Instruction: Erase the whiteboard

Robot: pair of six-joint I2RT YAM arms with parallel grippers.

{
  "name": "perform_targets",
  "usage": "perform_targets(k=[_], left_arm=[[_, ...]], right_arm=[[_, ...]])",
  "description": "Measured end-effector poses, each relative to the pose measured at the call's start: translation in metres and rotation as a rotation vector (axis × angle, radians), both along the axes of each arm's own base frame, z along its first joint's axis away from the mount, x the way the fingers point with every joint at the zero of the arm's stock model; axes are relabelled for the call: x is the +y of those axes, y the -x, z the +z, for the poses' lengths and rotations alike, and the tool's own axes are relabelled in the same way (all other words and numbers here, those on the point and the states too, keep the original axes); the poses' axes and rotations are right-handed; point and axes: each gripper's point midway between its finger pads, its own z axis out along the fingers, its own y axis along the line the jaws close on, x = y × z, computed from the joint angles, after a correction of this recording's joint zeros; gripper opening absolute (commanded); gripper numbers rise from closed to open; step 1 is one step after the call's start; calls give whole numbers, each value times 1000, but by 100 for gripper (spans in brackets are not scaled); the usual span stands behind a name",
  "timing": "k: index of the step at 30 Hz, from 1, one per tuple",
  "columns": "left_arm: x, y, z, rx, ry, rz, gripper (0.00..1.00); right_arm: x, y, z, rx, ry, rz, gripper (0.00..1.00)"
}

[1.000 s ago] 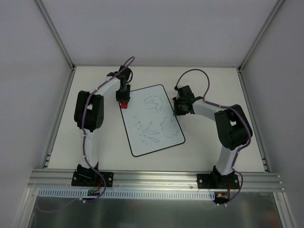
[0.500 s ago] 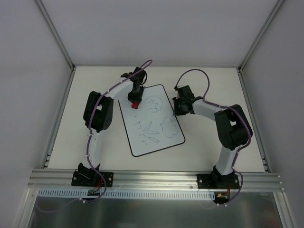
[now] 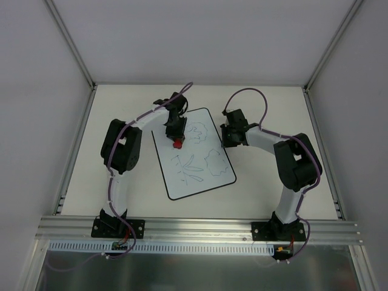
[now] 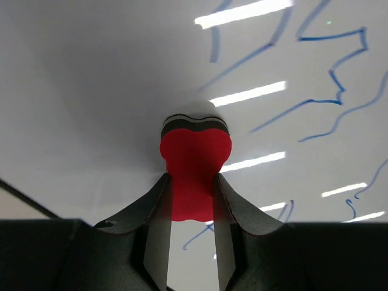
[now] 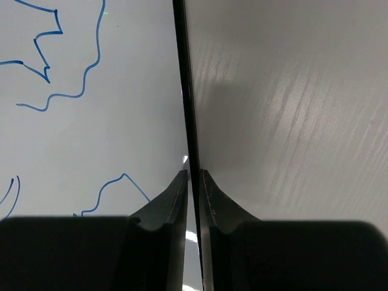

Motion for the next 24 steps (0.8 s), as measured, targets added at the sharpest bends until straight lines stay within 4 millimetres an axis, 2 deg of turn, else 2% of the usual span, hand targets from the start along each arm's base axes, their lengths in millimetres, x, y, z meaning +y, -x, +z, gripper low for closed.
perform_targets(k=[6,8,10,14,17,24], left_arm=[[72,-18,0,21,-15,184,0],[88,-19,0,24,-26,217,0],[92,-17,0,21,-38,223,0],[82,-11,0,-1,-85,186,0],[64,4,-1,-1,-106,136,0],[-10,63,-3,31,-82,-16,0]], right_arm=[[0,0,0,0,-1,0,14],[0,0,0,0,-1,0,14],[0,0,0,0,-1,0,14],[1,0,0,2,-4,-8,14],[1,0,0,3,-6,-14,14],[1,0,0,5,-8,-21,14]])
